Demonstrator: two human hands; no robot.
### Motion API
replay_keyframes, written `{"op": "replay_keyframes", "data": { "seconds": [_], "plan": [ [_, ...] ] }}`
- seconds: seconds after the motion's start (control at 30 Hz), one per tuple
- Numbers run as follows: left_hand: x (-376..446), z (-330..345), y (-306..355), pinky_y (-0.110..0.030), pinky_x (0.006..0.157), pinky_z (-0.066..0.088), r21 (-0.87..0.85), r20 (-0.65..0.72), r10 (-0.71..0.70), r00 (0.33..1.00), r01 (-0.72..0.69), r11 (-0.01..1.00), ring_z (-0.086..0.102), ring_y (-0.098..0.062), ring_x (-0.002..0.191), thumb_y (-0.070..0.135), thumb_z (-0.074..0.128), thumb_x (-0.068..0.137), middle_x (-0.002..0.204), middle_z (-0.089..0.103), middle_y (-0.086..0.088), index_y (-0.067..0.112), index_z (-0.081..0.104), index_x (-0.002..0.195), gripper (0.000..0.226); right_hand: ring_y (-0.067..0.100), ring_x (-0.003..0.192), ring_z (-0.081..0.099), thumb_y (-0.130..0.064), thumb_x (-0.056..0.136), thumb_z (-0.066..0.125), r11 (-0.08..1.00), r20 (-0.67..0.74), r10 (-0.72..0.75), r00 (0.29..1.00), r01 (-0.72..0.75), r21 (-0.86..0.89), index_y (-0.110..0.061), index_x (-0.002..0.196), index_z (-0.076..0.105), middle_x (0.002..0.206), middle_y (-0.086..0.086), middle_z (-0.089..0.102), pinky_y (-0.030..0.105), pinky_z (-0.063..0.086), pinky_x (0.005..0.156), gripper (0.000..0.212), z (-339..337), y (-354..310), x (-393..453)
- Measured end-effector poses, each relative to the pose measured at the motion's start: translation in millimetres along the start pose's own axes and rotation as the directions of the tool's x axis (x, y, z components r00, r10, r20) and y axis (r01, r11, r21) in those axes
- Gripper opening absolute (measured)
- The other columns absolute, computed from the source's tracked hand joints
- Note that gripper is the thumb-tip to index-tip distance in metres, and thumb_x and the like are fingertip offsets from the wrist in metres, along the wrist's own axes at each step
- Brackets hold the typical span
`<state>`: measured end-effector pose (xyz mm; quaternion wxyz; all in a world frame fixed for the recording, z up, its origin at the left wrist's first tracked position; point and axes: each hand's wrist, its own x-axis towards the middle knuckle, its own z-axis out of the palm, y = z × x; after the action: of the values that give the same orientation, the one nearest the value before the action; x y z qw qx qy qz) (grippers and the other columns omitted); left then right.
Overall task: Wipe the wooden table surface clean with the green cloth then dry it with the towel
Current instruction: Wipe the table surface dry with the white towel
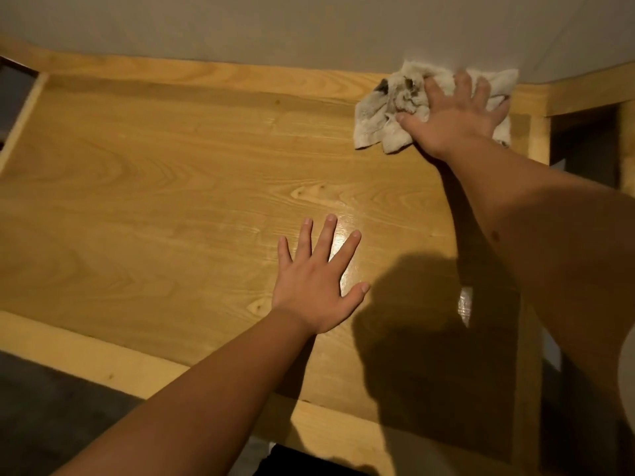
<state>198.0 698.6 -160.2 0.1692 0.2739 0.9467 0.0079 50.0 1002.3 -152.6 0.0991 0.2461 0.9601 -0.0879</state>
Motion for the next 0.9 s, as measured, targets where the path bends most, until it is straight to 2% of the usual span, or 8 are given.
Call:
{"op": "replay_keyframes", "data": {
  "seconds": [0.2, 0.4, 0.53, 0.57, 0.63, 0.7, 0.83, 0.9],
  "plan": [
    [2, 1, -1, -0.067, 0.118, -0.002, 0.009, -0.033, 0.011, 0.999, -0.011, 1.0, -0.013, -0.035, 0.157, 0.082, 0.016, 0.09, 0.172, -0.011, 0.001, 0.048, -0.003, 0.158, 0.079, 0.036, 0.152, -0.005, -0.085, 0.078, 0.021, 1.0, 0.032, -0.014, 0.999, 0.014, 0.007, -0.048, 0.153, 0.01, 0.167, 0.003, 0.002, 0.074, 0.0, 0.11, 0.084, 16, -1, -66],
    [3, -2, -3, -0.066, 0.119, -0.001, -0.027, -0.037, 0.031, 0.999, -0.032, 0.999, -0.01, -0.034, 0.157, 0.076, 0.015, 0.092, 0.172, -0.008, 0.005, 0.048, 0.002, 0.158, 0.073, 0.034, 0.151, -0.002, -0.08, 0.084, 0.017, 0.999, 0.026, -0.044, 0.999, 0.044, -0.012, -0.049, 0.152, 0.011, 0.166, 0.001, 0.006, 0.072, 0.001, 0.111, 0.075, 44, 9, -194],
    [5, -6, -5, -0.068, 0.119, 0.002, -0.064, -0.044, 0.05, 0.998, -0.053, 0.997, -0.003, -0.034, 0.158, 0.062, 0.02, 0.094, 0.172, 0.001, 0.004, 0.04, 0.039, 0.149, 0.062, 0.033, 0.15, 0.002, -0.075, 0.088, 0.022, 0.999, 0.007, -0.035, 0.999, 0.035, 0.004, -0.049, 0.151, 0.015, 0.165, 0.001, 0.012, 0.071, 0.003, 0.11, 0.068, 61, 17, -288],
    [6, -6, -6, -0.068, 0.119, 0.003, -0.059, -0.043, 0.053, 0.998, -0.055, 0.997, -0.003, -0.034, 0.158, 0.061, 0.021, 0.096, 0.172, 0.001, 0.005, 0.041, 0.037, 0.151, 0.061, 0.032, 0.15, 0.004, -0.074, 0.088, 0.026, 0.999, 0.0, -0.036, 0.999, 0.036, 0.003, -0.05, 0.15, 0.019, 0.165, 0.002, 0.015, 0.071, 0.004, 0.11, 0.067, 65, 20, -313],
    [5, -6, -6, -0.067, 0.12, 0.003, -0.034, -0.026, 0.055, 0.998, -0.056, 0.998, -0.005, -0.034, 0.158, 0.061, 0.023, 0.1, 0.172, -0.003, 0.005, 0.045, 0.016, 0.159, 0.062, 0.033, 0.149, 0.016, -0.071, 0.087, 0.038, 0.999, -0.038, -0.052, 0.998, 0.052, 0.0, -0.048, 0.147, 0.032, 0.161, 0.004, 0.028, 0.07, 0.012, 0.11, 0.065, 73, 27, -364],
    [1, -7, -3, -0.066, 0.121, 0.002, -0.031, -0.024, 0.054, 0.998, -0.055, 0.998, -0.006, -0.034, 0.158, 0.057, 0.025, 0.103, 0.172, -0.003, 0.003, 0.044, 0.009, 0.16, 0.061, 0.035, 0.145, 0.027, -0.068, 0.083, 0.046, 0.997, -0.081, -0.073, 0.994, 0.073, 0.002, -0.044, 0.143, 0.043, 0.156, 0.005, 0.038, 0.07, 0.023, 0.108, 0.065, 83, 34, -412],
    [-7, -14, 14, -0.071, 0.119, 0.005, 0.019, -0.074, 0.023, 0.997, -0.021, 1.0, 0.0, -0.036, 0.158, 0.046, 0.027, 0.105, 0.172, 0.009, -0.008, 0.033, 0.018, 0.161, 0.058, 0.039, 0.145, 0.028, -0.063, 0.078, 0.05, 0.993, -0.081, -0.115, 0.99, 0.117, 0.022, -0.039, 0.141, 0.05, 0.153, 0.009, 0.042, 0.072, 0.02, 0.108, 0.068, 92, 48, -466],
    [-7, -16, 40, -0.072, 0.118, 0.007, 0.047, -0.082, 0.124, 0.989, -0.12, 0.992, 0.005, -0.035, 0.157, 0.044, 0.034, 0.103, 0.17, 0.018, -0.012, 0.028, 0.029, 0.159, 0.058, 0.039, 0.144, 0.03, -0.058, 0.074, 0.056, 0.99, -0.114, -0.124, 0.986, 0.13, 0.047, -0.035, 0.136, 0.055, 0.15, 0.01, 0.045, 0.071, 0.019, 0.108, 0.066, 91, 54, -476]
  ]
}}
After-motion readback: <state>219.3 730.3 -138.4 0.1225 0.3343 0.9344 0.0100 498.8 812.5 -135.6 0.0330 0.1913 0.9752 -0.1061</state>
